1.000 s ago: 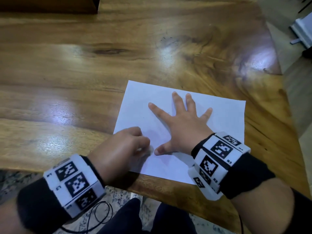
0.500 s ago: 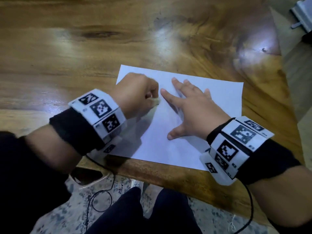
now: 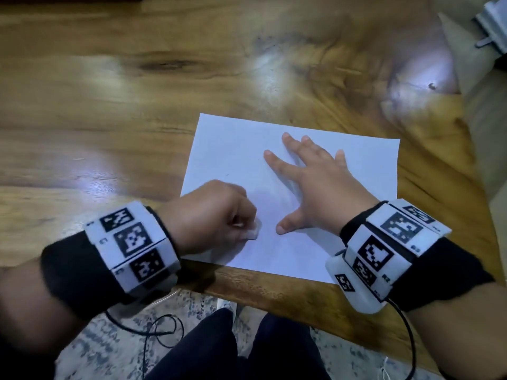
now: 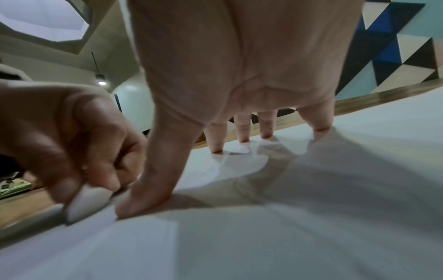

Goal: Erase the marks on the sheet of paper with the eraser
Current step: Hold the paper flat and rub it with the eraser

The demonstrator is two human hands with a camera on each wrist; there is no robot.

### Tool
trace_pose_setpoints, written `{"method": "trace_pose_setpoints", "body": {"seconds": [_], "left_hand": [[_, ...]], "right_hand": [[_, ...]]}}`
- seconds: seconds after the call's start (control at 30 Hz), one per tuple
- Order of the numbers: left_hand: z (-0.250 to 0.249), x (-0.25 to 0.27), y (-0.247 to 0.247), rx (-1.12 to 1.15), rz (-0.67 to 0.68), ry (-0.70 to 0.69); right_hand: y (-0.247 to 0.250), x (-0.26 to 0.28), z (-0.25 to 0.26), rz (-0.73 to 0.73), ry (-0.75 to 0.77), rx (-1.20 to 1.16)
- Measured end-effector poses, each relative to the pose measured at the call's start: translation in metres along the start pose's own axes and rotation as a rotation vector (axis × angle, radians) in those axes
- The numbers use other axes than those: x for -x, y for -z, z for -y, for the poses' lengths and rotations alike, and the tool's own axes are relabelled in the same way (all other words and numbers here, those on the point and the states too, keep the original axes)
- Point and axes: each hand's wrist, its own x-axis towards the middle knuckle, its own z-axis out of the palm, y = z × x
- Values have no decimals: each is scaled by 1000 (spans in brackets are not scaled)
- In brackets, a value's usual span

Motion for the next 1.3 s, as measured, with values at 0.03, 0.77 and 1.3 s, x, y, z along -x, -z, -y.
{"method": "trace_pose_setpoints", "body": {"seconds": [0.03, 0.77, 1.3], "left_hand": [[0, -4, 3, -15, -34, 1], [15, 9, 9, 10, 9, 3], [2, -29, 10, -126, -129, -87]], "right_hand": [[0, 0, 0, 0, 0, 4], [-1, 1, 0, -3, 11, 7], [-3, -1, -2, -5, 17, -6]]}}
